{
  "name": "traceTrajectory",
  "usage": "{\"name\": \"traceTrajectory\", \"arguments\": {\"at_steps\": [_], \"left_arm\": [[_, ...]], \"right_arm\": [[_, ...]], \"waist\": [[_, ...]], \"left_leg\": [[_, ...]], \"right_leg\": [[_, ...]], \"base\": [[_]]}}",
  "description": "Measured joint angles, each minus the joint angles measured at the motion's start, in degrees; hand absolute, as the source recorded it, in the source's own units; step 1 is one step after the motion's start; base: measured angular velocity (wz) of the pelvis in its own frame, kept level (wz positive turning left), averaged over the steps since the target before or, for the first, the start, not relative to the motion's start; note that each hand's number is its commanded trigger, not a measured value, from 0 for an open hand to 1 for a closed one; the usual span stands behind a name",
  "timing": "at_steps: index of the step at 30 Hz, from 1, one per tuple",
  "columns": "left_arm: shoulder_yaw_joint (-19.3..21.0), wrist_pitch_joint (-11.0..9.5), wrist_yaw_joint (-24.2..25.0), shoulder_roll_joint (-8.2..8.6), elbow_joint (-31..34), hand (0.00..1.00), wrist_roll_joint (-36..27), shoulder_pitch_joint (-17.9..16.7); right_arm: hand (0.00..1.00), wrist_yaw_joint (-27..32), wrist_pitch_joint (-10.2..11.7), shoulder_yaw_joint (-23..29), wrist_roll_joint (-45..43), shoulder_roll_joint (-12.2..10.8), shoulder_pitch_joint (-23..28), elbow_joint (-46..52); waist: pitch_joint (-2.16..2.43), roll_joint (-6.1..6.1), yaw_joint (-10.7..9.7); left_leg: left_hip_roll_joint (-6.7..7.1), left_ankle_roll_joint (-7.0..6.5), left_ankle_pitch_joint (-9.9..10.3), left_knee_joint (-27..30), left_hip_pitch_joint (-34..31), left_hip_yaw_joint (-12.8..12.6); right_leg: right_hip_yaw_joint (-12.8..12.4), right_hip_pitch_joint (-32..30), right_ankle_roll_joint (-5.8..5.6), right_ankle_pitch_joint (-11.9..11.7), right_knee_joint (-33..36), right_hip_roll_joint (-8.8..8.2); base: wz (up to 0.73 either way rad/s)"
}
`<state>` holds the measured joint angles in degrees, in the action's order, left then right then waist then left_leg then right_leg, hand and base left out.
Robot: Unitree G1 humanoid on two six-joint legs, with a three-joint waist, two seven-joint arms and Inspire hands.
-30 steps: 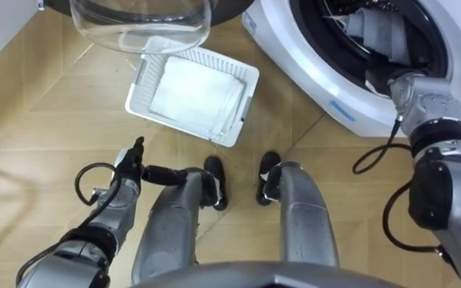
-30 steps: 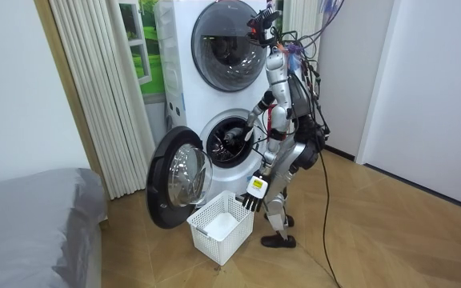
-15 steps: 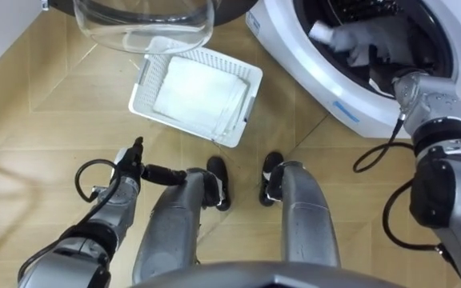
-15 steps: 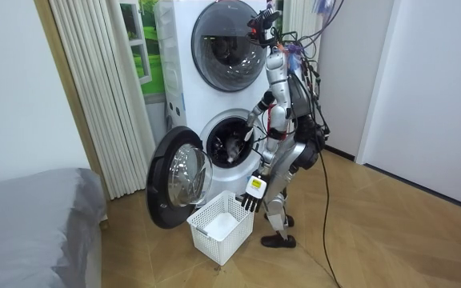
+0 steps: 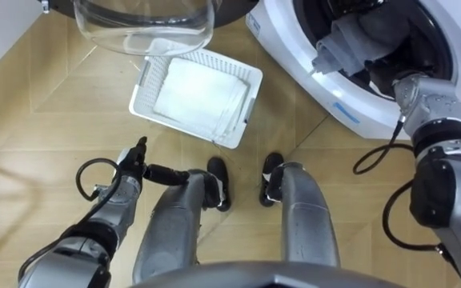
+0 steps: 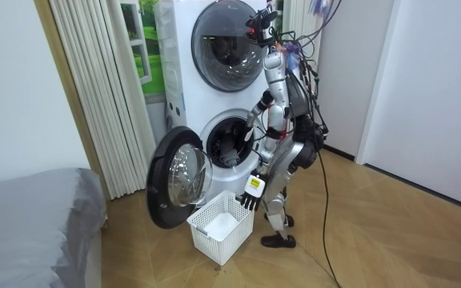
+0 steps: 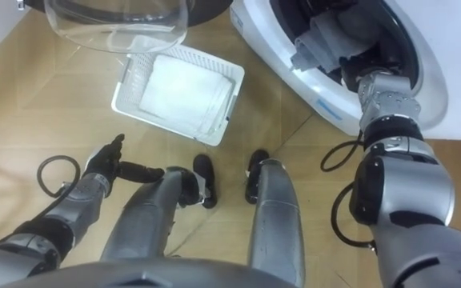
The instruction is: Put towel into washing machine
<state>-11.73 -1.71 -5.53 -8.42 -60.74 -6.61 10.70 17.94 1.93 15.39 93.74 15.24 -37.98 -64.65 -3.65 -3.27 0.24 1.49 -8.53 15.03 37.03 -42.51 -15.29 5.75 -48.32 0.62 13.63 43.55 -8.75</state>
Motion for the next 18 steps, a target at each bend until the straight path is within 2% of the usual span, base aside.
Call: {"name": "traceTrajectory", "arguments": {"at_steps": [6, 8, 11, 13, 15, 18], "left_arm": [[-0.15, -0.02, 0.63, -0.03, -1.2, 0.0, -0.04, 0.16], [-0.33, 0.01, 1.66, -0.1, -1.6, 0.0, -0.04, 0.19], [-0.57, -0.14, 2.1, -0.1, -2.85, 0.0, -0.21, -0.09], [-1.01, -0.44, 2.27, -0.28, -5.62, 0.0, -0.37, -0.19], [-0.84, -0.71, 2.2, -0.5, -5.85, 0.0, -0.35, -0.93], [-0.71, -1.3, 2.09, -0.48, -6.07, 0.0, 0.05, -1.83]], "right_arm": [[0.0, -1.88, 0.14, -0.12, -3.45, 0.03, 1.06, -2.26], [0.0, -2.97, 1.21, -0.55, -6.72, 0.02, 2.83, -2.28], [0.0, -4.85, 1.74, -3.48, -8.99, -0.01, 6.42, -2.74], [0.0, -6.6, 2.4, -7.23, -12.42, -0.11, 10.11, -5.83], [0.0, -7.2, 2.54, -9.26, -16.73, -0.14, 13.7, -7.07], [0.0, -7.24, 3.44, -11.87, -29.7, -0.89, 19.06, -9.78]], "waist": [[-0.05, 0.4, 0.29], [-0.23, 1.31, 0.77], [-0.15, 2.01, 1.73], [0.03, 2.61, 1.81], [0.35, 2.66, 1.78], [0.67, 2.88, 1.65]], "left_leg": [[-0.29, 0.04, 0.06, -0.45, 1.46, 0.49], [-0.62, 0.08, 0.06, -1.4, 2.81, 1.31], [-0.81, 0.32, -0.1, -3.34, 5.71, 1.32], [-0.8, 0.7, -0.45, -5.96, 9.04, 1.45], [-0.76, 0.96, -0.75, -7.79, 10.61, 1.45], [-0.91, 1.36, -1.02, -9.37, 12.44, 1.69]], "right_leg": [[0.98, 2.28, -0.14, -0.16, -1.6, 0.3], [1.86, 4.43, -0.19, -0.74, -3.64, 0.93], [2.04, 7.48, -0.27, -1.28, -6.0, 1.44], [2.29, 10.99, -0.36, -1.82, -8.92, 1.99], [2.45, 12.51, -0.37, -2.09, -10.65, 2.18], [2.58, 14.66, -0.4, -2.51, -12.82, 2.99]], "base": [[0.02], [0.04], [-0.07], [-0.08], [-0.07], [-0.03]]}}
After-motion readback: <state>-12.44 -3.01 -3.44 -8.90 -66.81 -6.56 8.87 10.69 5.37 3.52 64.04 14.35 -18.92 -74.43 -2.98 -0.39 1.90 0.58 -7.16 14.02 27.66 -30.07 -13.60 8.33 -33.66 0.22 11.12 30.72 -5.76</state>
